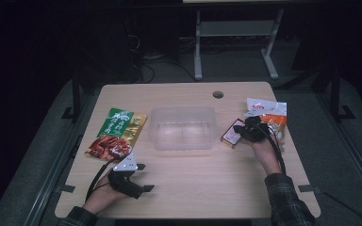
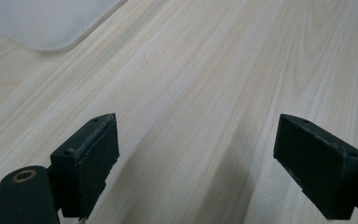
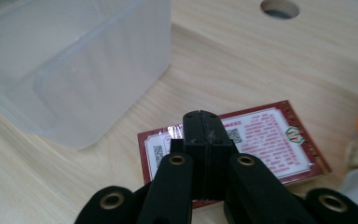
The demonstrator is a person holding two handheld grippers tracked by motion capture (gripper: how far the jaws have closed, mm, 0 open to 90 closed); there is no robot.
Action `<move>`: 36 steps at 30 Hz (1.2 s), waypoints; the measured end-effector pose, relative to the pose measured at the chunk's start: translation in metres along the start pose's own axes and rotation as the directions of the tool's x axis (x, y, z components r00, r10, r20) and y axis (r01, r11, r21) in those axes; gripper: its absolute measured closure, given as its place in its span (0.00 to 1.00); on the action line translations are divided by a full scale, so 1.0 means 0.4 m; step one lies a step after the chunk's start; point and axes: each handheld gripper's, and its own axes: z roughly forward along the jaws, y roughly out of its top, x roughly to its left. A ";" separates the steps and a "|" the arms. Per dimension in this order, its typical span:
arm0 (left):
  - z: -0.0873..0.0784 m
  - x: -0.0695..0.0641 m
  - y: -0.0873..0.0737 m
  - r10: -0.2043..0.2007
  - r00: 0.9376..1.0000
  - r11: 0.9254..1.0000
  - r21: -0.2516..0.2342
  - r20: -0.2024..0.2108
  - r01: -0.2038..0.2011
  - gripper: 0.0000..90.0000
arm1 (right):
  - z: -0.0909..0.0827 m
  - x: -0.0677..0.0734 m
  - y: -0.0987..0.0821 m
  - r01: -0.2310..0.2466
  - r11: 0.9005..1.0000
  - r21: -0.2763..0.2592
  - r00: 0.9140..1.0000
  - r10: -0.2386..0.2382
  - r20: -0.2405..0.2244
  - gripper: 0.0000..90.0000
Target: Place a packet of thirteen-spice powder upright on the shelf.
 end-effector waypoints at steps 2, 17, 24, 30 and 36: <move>0.000 -0.001 0.000 -0.003 1.000 1.000 0.000 0.001 0.003 0.15 | 0.014 -0.001 0.001 0.020 1.000 0.004 1.000 -0.020 0.014 1.00; 0.000 -0.001 -0.001 -0.016 1.000 1.000 -0.006 0.010 0.016 0.15 | 0.071 -0.115 0.077 -0.101 0.994 0.031 0.980 0.095 0.175 1.00; 0.000 -0.002 -0.001 -0.014 1.000 1.000 -0.003 0.009 0.014 0.15 | 0.094 -0.138 0.083 -0.100 0.992 0.083 0.973 0.080 0.216 1.00; 0.002 -0.005 -0.002 -0.012 1.000 1.000 0.002 0.011 0.012 0.15 | 0.107 -0.138 0.079 -0.092 0.990 0.110 0.972 0.065 0.226 1.00; 0.002 -0.004 -0.002 -0.012 1.000 1.000 0.004 0.010 0.012 0.15 | 0.123 -0.139 0.073 -0.098 0.986 0.133 0.972 0.066 0.225 1.00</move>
